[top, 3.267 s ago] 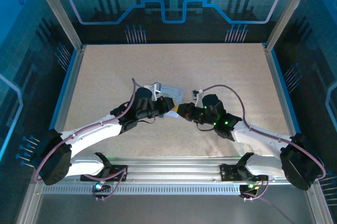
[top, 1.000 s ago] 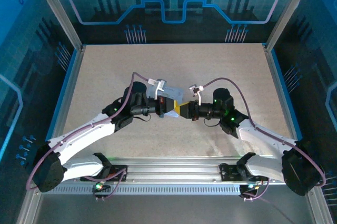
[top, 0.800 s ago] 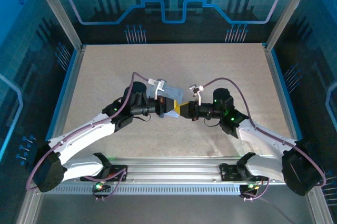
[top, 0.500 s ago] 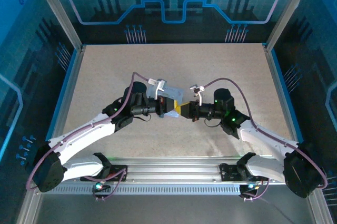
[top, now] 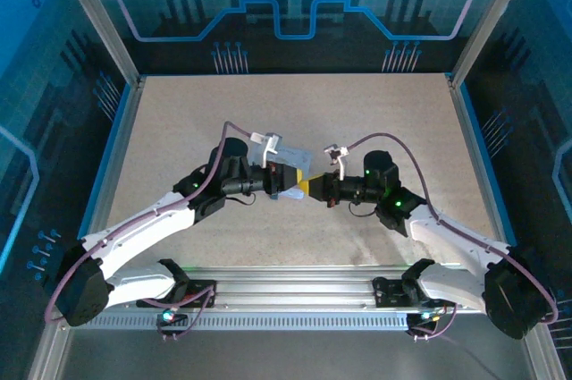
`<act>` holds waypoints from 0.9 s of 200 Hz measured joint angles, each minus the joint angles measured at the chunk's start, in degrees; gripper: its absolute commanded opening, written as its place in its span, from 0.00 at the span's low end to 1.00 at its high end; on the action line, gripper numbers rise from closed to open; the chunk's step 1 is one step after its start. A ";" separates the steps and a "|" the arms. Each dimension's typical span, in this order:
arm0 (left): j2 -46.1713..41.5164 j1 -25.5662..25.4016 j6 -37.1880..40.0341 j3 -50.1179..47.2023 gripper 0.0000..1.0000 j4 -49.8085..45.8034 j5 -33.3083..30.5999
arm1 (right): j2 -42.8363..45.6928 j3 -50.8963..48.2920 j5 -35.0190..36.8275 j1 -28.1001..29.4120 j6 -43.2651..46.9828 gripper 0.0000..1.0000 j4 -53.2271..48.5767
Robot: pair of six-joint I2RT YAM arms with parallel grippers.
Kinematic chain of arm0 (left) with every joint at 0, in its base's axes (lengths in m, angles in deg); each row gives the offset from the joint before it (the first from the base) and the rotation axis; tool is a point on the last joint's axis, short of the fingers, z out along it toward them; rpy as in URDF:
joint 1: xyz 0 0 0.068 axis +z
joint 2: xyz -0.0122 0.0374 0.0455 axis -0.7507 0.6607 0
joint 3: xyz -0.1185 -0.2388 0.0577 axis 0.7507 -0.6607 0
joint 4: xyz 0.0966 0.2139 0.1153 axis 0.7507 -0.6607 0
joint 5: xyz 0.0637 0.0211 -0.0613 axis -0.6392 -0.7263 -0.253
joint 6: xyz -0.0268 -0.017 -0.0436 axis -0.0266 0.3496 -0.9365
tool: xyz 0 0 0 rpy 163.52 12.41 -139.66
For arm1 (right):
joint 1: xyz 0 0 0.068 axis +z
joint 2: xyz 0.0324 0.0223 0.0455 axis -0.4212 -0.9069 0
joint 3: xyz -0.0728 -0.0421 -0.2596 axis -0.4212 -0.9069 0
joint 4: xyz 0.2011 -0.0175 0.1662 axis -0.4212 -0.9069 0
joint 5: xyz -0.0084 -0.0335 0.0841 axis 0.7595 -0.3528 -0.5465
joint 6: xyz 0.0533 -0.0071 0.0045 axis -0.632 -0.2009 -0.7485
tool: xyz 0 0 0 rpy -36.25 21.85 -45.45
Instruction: Unlock a padlock with a key
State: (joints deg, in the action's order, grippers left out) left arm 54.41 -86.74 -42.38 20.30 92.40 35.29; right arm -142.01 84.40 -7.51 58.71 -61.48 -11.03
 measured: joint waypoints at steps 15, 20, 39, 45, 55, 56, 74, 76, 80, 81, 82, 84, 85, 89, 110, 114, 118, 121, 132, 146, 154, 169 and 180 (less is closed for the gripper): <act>-0.24 0.44 -0.20 -0.02 0.54 -0.83 -1.11 | 0.00 0.00 0.83 0.02 0.68 0.03 -2.21; -0.46 0.46 0.17 -0.02 0.58 -1.20 -1.55 | -0.02 0.00 1.16 0.02 0.87 0.03 -2.91; -2.16 0.50 0.52 -0.17 0.69 -2.95 -3.58 | -0.11 0.00 2.29 0.02 1.64 0.03 -5.01; -2.99 0.50 0.68 -0.44 0.72 -3.39 -4.39 | -0.28 0.00 2.62 0.00 1.79 0.03 -5.40; -4.68 0.48 1.27 -1.14 0.78 -4.24 -5.79 | -0.92 0.07 3.13 0.02 1.90 0.03 -5.86; -4.79 0.48 1.18 -1.20 0.79 -4.24 -5.88 | -0.96 0.09 3.13 0.02 1.90 0.03 -5.92; -7.82 0.48 1.42 -3.28 0.85 -5.68 -8.74 | -3.06 0.63 4.24 0.04 2.05 0.03 -6.49; -8.13 0.50 1.31 -3.58 0.85 -5.75 -9.09 | -3.34 0.70 4.26 0.04 2.08 0.03 -6.54; -8.70 0.50 1.27 -4.20 0.86 -6.01 -9.57 | -3.87 0.85 4.57 0.04 2.08 0.03 -6.56; -8.92 0.50 1.33 -4.42 0.87 -6.03 -9.75 | -4.09 0.92 4.66 0.07 2.08 0.03 -6.58; -9.01 0.50 1.31 -4.55 0.87 -6.05 -9.88 | -4.17 0.96 4.68 0.07 2.05 0.03 -6.58; -9.31 0.50 1.07 -4.94 0.87 -6.14 -10.12 | -4.46 1.05 4.81 0.04 2.08 0.03 -6.62; -9.40 0.50 1.03 -5.07 0.88 -6.16 -10.23 | -4.57 1.07 4.87 0.04 2.08 0.03 -6.62; -10.01 0.50 1.07 -5.88 0.88 -6.47 -10.80 | -5.14 1.20 5.18 0.07 2.08 0.03 -6.62; -11.50 0.50 0.46 -9.97 0.89 -7.63 -13.44 | -8.44 2.54 6.71 0.07 2.05 0.04 -6.93; -11.52 0.50 0.22 -10.73 0.89 -7.87 -13.81 | -9.14 2.86 7.04 0.04 2.05 0.04 -6.97; -11.52 0.55 -0.02 -11.47 0.89 -7.98 -14.16 | -9.92 3.30 7.21 0.04 2.03 0.04 -6.97; -11.50 0.55 -0.15 -12.00 0.89 -8.04 -14.45 | -10.54 3.63 7.43 0.04 2.01 0.04 -6.97; -11.45 0.55 -0.55 -14.08 0.89 -8.11 -15.21 | -12.87 5.07 7.98 0.04 2.01 0.04 -6.80; -10.82 0.59 -0.63 -16.13 0.89 -8.09 -15.87 | -16.06 7.06 8.39 0.04 1.99 0.04 -6.40; -10.36 0.63 -0.63 -17.05 0.89 -8.00 -16.24 | -17.90 8.22 8.55 0.04 1.95 0.04 -6.14; -9.64 0.92 -0.61 -18.40 0.89 -7.58 -16.65 | -21.35 10.34 8.63 0.04 1.75 0.04 -5.31; -9.16 1.20 -0.59 -19.10 0.89 -7.15 -16.83 | -23.63 11.80 8.74 0.04 1.60 0.04 -4.92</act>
State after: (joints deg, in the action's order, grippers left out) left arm 45.26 -85.53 -42.97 1.19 85.26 18.46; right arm -165.64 96.20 1.24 58.76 -59.88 -15.95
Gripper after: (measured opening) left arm 0.891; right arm 0.052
